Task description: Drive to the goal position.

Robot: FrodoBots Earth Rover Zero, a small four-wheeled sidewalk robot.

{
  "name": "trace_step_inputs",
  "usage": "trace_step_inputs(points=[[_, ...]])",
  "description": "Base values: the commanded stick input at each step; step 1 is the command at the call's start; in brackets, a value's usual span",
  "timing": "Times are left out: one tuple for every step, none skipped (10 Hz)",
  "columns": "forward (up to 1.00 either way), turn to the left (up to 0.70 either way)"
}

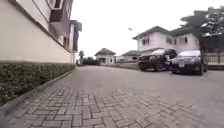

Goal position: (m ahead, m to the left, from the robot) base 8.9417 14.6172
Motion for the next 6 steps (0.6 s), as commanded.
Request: trace_step_inputs(points=[[0.70,0.00],[0.70,0.00],[0.70,0.00],[0.70,0.00],[0.70,0.00],[0.70,0.00]])
